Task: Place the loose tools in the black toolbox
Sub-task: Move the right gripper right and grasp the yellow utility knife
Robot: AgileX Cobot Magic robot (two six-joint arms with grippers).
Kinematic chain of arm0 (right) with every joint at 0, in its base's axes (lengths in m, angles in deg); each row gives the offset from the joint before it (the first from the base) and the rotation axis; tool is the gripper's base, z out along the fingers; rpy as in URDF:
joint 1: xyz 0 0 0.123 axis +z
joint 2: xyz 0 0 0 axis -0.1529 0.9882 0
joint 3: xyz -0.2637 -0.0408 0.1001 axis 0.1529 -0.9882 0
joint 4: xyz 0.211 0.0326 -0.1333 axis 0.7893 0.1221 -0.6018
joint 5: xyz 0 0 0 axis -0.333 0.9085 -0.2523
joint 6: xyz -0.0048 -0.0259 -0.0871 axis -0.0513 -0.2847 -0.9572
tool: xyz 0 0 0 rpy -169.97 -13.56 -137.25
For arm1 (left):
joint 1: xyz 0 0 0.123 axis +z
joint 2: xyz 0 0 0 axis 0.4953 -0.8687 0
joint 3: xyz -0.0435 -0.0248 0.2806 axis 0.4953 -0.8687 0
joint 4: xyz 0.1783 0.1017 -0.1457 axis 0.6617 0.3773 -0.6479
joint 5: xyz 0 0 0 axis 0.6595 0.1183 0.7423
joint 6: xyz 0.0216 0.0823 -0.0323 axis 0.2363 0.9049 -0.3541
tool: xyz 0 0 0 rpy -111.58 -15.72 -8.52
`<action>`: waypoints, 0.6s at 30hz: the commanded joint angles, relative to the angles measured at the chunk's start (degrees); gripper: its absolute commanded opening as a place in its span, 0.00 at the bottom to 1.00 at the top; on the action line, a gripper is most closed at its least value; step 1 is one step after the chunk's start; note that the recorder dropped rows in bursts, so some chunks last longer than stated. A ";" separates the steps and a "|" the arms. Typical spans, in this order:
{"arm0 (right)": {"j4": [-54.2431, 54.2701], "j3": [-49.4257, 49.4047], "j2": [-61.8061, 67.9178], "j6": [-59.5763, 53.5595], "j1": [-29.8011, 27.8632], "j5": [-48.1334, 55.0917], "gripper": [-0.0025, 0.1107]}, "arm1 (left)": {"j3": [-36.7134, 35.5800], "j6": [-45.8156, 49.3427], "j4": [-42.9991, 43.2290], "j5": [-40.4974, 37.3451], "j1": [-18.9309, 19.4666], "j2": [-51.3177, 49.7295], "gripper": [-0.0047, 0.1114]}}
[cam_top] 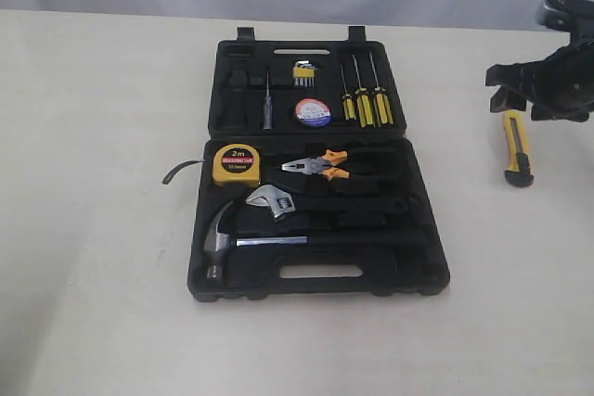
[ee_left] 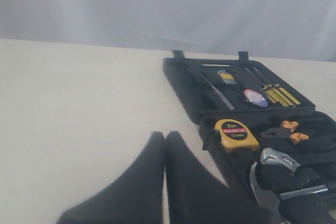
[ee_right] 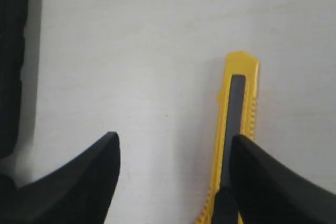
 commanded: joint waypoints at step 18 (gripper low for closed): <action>-17.09 0.38 6.85 12.61 -0.26 -2.91 0.50 | -0.17 -0.03 0.37 0.22 -0.32 0.13 0.04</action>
